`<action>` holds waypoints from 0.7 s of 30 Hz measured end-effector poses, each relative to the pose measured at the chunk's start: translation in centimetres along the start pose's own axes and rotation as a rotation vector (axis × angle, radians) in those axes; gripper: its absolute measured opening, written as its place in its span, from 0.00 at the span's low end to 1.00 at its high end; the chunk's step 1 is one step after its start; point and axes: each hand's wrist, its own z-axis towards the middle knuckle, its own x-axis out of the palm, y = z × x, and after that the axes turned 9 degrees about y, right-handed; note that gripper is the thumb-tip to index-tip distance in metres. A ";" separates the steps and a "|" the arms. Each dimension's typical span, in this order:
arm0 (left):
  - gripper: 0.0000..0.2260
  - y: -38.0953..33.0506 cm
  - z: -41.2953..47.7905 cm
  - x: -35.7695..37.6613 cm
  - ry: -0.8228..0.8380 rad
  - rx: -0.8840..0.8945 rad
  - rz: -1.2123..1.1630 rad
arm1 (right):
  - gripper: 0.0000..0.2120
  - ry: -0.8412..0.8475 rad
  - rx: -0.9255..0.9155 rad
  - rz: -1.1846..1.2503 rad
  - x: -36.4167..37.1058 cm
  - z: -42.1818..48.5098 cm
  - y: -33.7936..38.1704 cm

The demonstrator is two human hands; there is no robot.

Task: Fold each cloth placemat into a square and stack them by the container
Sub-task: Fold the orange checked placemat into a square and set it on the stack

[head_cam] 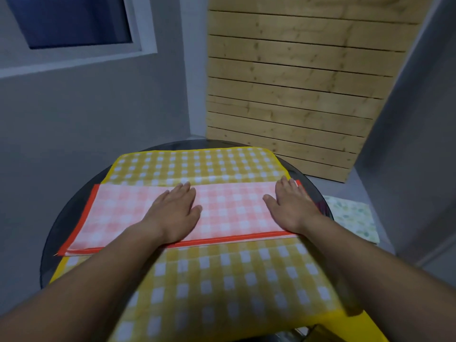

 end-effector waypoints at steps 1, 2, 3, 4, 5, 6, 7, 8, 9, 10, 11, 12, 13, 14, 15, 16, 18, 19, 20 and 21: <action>0.21 0.0 0.2 -0.4 -0.051 0.001 0.014 | 0.36 -0.008 -0.007 0.003 0.0 -0.1 0.0; 0.17 0.0 0.4 -1.0 -0.107 0.003 0.035 | 0.36 -0.019 -0.018 0.007 -0.1 -0.1 0.0; 0.14 0.0 0.7 -1.5 -0.146 0.003 0.043 | 0.36 -0.029 -0.033 0.016 -0.3 -0.2 0.1; 0.12 0.0 1.1 -2.1 -0.159 0.002 0.031 | 0.35 -0.040 -0.051 0.029 -0.4 -0.4 0.3; 0.11 0.1 1.6 -2.6 -0.150 -0.002 0.010 | 0.34 -0.053 -0.073 0.047 -0.6 -0.6 0.6; 0.11 0.2 2.1 -3.1 -0.123 -0.011 -0.010 | 0.32 -0.067 -0.100 0.070 -0.7 -0.9 1.0; 0.12 0.2 2.5 -3.6 -0.082 -0.023 -0.028 | 0.31 -0.077 -0.132 0.095 -0.8 -1.2 1.5; 0.13 0.3 3.0 -4.1 -0.038 -0.033 -0.038 | 0.29 -0.079 -0.167 0.111 -0.9 -1.6 2.2; 0.13 0.2 3.4 -4.7 0.002 -0.042 -0.039 | 0.29 -0.071 -0.203 0.116 -0.9 -2.1 2.8; 0.11 0.2 3.6 -5.2 0.033 -0.048 -0.039 | 0.28 -0.059 -0.239 0.117 -0.9 -2.5 3.5; 0.09 0.1 3.8 -5.7 0.059 -0.051 -0.045 | 0.27 -0.048 -0.273 0.118 -0.8 -2.9 4.2; 0.07 0.2 3.8 -6.1 0.080 -0.050 -0.062 | 0.27 -0.040 -0.300 0.121 -0.7 -3.3 4.7; 0.07 0.3 3.8 -6.5 0.102 -0.048 -0.088 | 0.26 -0.035 -0.321 0.124 -0.7 -3.6 5.2; 0.08 0.4 3.7 -6.7 0.122 -0.051 -0.116 | 0.26 -0.035 -0.338 0.127 -0.7 -3.9 5.6; 0.10 0.7 3.5 -6.9 0.142 -0.061 -0.148 | 0.25 -0.036 -0.351 0.129 -0.7 -4.2 5.9; 0.12 1.1 3.2 -7.1 0.156 -0.075 -0.188 | 0.25 -0.036 -0.362 0.130 -0.7 -4.5 6.2; 0.16 1.8 2.3 -7.3 0.136 -0.123 -0.319 | 0.22 -0.037 -0.379 0.131 -0.7 -5.0 6.6; 0.18 2.0 1.8 -7.4 0.100 -0.162 -0.403 | 0.21 -0.038 -0.385 0.138 -0.7 -5.3 6.8; 0.19 2.2 1.2 -7.4 0.056 -0.213 -0.492 | 0.21 -0.039 -0.391 0.154 -0.8 -5.6 7.0; 0.18 2.3 0.6 -7.3 0.016 -0.271 -0.580 | 0.22 -0.041 -0.399 0.174 -0.8 -5.9 7.2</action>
